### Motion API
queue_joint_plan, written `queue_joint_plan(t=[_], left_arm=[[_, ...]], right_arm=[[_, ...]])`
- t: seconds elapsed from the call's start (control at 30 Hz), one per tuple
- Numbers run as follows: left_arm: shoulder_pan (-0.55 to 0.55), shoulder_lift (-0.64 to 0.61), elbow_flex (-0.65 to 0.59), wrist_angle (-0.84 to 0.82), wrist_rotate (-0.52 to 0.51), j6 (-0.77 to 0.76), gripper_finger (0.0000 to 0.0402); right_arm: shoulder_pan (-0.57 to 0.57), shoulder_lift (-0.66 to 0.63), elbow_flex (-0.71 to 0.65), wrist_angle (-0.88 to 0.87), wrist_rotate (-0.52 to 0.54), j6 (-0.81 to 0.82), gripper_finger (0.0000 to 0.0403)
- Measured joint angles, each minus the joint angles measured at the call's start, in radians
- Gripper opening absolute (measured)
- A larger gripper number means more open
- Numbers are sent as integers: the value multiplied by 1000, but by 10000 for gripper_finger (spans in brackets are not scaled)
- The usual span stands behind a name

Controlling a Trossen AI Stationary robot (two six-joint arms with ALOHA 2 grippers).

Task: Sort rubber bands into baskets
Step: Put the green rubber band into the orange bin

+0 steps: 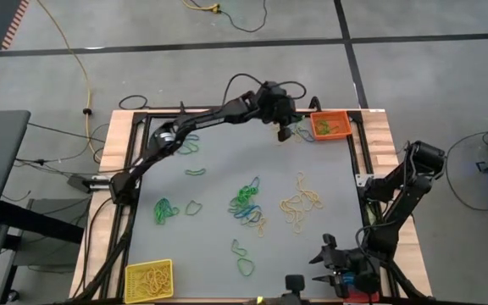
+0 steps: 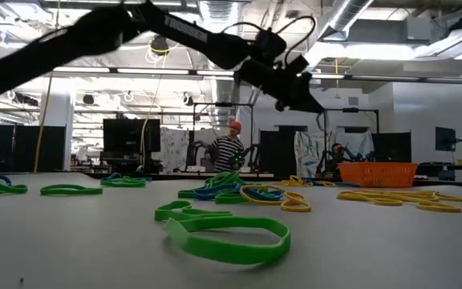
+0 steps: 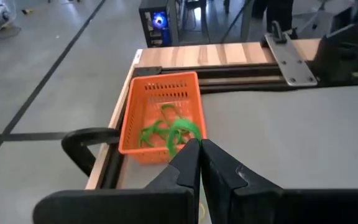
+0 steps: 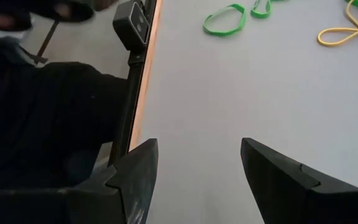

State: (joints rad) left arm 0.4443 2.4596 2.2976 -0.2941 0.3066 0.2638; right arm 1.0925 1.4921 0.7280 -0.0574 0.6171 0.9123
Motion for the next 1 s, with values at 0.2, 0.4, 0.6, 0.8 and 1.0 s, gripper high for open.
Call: queue_joint_plan(t=[0.2, 0.4, 0.6, 0.8, 1.0], left_arm=[[12, 59, 35, 45, 56, -44, 0], [12, 54, 42, -15, 109, -44, 0], [5, 17, 56, -238, 147, 37, 0], [-14, -55, 55, -496, 81, 157, 0], [-54, -141, 56, -729, 77, 265, 0]], right_arm=[[-22, 0, 0, -41, 40, -1, 260], [-93, 0, 0, -174, 144, 45, 260], [-216, 0, 0, -409, 271, 182, 260], [-376, 0, 0, -509, 358, 164, 260], [-528, -22, 0, -462, 411, -30, 260]])
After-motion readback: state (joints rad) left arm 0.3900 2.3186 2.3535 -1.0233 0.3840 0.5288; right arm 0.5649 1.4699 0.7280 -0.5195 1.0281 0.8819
